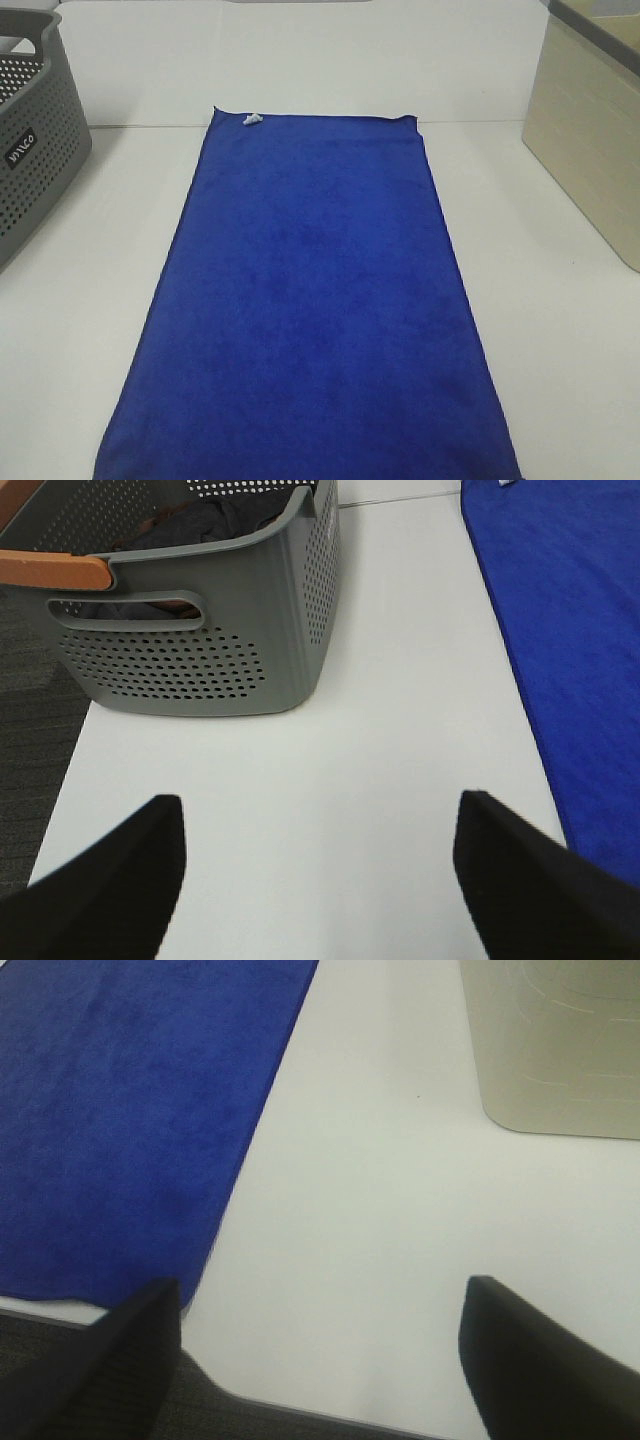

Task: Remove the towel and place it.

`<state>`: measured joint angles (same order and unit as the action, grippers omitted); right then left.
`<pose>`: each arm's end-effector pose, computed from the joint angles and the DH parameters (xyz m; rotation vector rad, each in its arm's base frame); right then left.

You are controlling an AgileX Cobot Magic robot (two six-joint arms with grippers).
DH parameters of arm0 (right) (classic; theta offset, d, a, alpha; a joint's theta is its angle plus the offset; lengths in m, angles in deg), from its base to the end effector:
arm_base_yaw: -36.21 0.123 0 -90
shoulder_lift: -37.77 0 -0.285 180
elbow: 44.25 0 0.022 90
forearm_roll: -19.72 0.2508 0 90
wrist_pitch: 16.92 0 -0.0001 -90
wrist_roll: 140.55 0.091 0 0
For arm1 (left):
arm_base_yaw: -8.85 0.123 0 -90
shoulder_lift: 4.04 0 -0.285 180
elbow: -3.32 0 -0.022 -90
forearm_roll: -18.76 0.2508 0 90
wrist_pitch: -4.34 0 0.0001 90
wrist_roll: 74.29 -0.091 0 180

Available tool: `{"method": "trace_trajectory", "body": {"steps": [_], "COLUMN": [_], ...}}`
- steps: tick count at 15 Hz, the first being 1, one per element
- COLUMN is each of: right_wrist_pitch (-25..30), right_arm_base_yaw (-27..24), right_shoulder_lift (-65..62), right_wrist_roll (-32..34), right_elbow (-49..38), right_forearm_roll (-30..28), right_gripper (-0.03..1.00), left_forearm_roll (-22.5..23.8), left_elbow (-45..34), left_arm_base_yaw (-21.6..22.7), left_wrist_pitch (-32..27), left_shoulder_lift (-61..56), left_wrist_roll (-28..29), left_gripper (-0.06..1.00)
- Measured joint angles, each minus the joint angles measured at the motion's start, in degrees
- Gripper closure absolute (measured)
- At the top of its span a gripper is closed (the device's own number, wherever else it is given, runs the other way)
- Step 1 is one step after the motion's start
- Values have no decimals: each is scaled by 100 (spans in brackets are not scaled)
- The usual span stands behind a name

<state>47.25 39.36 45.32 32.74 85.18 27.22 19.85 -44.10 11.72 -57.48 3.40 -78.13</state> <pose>-0.0053 0.0104 0.2635 -0.1913 2.1205 0.1226 -0.0090 0.0011 0.2813 0.0159 2.0376 0.0962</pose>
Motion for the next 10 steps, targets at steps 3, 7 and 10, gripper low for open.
{"method": "trace_trajectory", "body": {"steps": [3, 7, 10], "right_wrist_pitch": [0, 0, -6], "right_arm_base_yaw": [0, -590, -636], "right_shoulder_lift": [0, 0, 0], "right_wrist_roll": [-34, -34, -34], "right_elbow": [-6, -6, -6], "right_forearm_roll": [0, 63, 97], "right_gripper": [22, 22, 22], "left_forearm_roll": [-17, -74, -109], "left_elbow": [0, 0, 0], "left_arm_base_yaw": [0, 57, 178], "left_wrist_pitch": [0, 0, 0], "left_shoulder_lift": [0, 0, 0], "left_wrist_roll": [0, 0, 0], "left_gripper": [24, 24, 24]}}
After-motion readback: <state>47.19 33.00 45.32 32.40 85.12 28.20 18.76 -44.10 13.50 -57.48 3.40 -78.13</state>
